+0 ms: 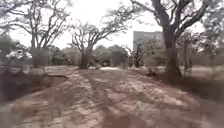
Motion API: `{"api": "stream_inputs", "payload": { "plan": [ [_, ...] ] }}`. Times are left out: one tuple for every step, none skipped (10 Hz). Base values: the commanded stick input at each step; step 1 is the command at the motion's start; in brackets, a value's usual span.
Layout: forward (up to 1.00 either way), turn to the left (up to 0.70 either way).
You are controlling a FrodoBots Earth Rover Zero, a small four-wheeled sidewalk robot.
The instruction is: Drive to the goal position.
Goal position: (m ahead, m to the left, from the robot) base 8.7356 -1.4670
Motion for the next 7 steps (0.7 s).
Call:
{"api": "stream_inputs", "payload": {
  "plan": [
    [0.85,0.0],
    [0.85,0.0],
    [0.85,0.0],
    [0.85,0.0],
    [0.85,0.0],
    [0.85,0.0],
    [0.85,0.0]
  ]
}}
